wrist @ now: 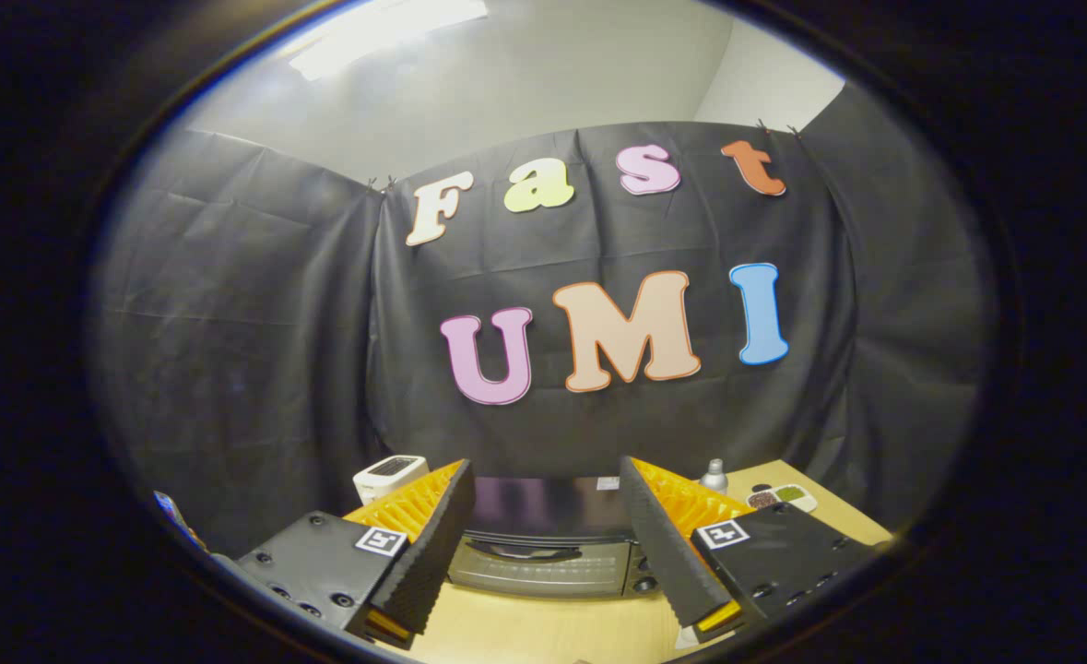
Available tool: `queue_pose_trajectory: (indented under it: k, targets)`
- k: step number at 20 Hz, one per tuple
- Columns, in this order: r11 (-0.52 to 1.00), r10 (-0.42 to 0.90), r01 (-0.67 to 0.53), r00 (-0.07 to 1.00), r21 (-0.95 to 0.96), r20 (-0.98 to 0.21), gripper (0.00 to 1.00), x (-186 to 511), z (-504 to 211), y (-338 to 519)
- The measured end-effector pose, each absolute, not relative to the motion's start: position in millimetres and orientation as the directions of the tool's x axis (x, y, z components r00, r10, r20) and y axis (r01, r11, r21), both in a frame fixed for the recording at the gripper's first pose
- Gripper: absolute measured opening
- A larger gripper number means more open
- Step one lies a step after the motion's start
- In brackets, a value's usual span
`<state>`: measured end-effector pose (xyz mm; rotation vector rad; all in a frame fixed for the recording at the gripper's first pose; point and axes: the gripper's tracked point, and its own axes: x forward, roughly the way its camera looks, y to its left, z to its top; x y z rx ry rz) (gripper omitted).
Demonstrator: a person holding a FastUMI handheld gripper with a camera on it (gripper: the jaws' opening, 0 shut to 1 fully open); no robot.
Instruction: Open the toaster oven, put the food inside, and close the toaster oven door.
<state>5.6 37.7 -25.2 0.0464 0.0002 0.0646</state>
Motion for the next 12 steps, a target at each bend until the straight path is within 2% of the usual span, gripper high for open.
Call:
queue_pose_trajectory:
  k: [12]
  targets:
    - [0.988,0.137,-0.131,0.988,0.083,-0.074,0.98,49,-98,82]
